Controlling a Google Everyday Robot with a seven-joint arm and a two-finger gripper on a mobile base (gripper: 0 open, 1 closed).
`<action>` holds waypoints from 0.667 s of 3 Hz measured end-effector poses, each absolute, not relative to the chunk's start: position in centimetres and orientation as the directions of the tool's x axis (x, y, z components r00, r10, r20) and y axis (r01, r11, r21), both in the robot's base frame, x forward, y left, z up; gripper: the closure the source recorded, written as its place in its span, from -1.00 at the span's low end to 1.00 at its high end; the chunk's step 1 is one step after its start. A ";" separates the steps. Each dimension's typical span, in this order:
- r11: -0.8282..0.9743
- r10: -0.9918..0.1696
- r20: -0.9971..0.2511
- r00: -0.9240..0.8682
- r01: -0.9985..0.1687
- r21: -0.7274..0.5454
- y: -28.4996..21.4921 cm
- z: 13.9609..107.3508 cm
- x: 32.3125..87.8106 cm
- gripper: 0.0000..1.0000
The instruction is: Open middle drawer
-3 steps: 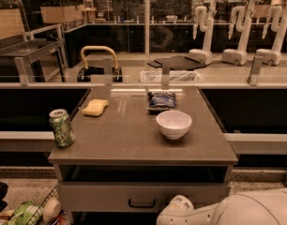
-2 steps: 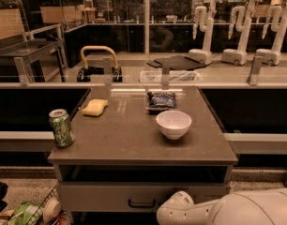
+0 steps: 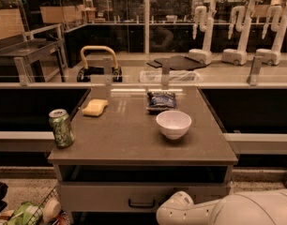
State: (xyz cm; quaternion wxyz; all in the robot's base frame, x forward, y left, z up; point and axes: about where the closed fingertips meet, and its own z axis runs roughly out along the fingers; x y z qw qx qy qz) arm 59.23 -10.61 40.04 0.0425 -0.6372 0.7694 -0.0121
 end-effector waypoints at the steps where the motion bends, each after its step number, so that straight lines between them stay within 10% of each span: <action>1: 0.187 -0.982 -0.051 -0.184 -0.980 -0.063 -10.8 40.0 58.1 -0.30; 2: 0.187 -0.982 -0.017 -0.187 -0.981 -0.057 -11.3 41.0 56.3 0.62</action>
Offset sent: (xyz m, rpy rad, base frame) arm -0.0827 -0.0239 0.0363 -0.1097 0.0590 -0.0231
